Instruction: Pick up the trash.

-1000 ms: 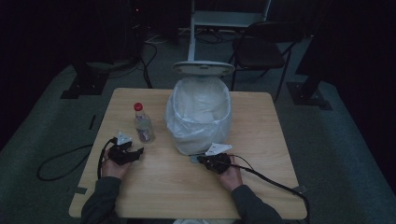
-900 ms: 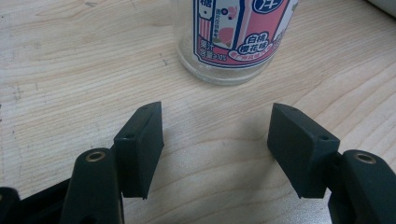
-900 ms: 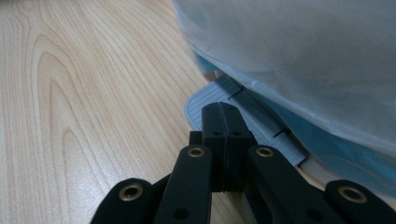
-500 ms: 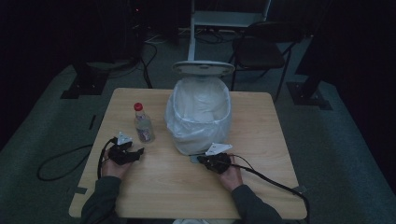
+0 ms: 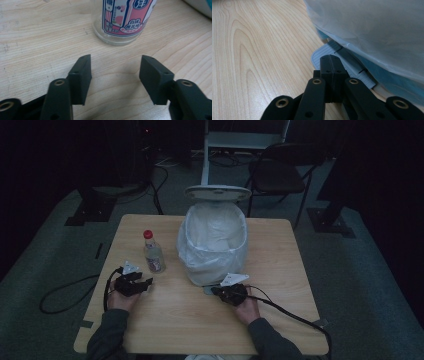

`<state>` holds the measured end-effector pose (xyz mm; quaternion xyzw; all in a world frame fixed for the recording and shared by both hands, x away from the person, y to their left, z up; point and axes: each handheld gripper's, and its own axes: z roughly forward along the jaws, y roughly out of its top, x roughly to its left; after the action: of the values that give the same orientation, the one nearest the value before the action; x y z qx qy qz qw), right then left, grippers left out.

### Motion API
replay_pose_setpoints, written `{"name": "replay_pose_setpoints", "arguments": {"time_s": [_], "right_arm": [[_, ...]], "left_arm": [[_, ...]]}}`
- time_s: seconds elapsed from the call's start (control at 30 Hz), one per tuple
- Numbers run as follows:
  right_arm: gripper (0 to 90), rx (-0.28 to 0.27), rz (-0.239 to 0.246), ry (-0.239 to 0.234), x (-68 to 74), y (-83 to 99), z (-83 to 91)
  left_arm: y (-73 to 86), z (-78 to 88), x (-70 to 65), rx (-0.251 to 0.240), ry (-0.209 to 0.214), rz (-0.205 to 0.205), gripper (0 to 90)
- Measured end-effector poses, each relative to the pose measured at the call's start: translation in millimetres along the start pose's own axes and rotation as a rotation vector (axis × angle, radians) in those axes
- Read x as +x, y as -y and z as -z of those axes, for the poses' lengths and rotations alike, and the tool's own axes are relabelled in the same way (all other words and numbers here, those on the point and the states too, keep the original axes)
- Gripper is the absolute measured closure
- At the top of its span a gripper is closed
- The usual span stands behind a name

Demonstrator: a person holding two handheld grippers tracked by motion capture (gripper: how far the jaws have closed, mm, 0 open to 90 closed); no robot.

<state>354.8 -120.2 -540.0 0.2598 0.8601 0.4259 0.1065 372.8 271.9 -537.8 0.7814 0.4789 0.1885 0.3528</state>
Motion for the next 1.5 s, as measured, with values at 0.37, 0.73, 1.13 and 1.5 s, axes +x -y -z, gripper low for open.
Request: {"name": "replay_pose_setpoints", "arguments": {"time_s": [0.37, 0.73, 1.13, 1.5], "right_arm": [[90.0, -0.012, -0.017, -0.003, -0.3, 1.7, 0.0], [90.0, -0.010, -0.015, -0.002, -0.1, 1.3, 0.0], [90.0, -0.010, -0.017, -0.002, -0.2, 1.5, 0.1], [90.0, -0.010, -0.014, 0.001, -0.3, 1.6, 0.1]], "left_arm": [[-9.9, 12.1, 2.2, -0.030, 0.014, 0.018, 57.3], [-34.0, 33.3, 5.3, -0.101, 0.039, 0.013, 52.7], [-66.0, 50.0, 9.9, -0.167, 0.051, -0.012, 49.6], [-92.0, 54.4, 5.1, -0.197, 0.054, -0.057, 47.5]]}}
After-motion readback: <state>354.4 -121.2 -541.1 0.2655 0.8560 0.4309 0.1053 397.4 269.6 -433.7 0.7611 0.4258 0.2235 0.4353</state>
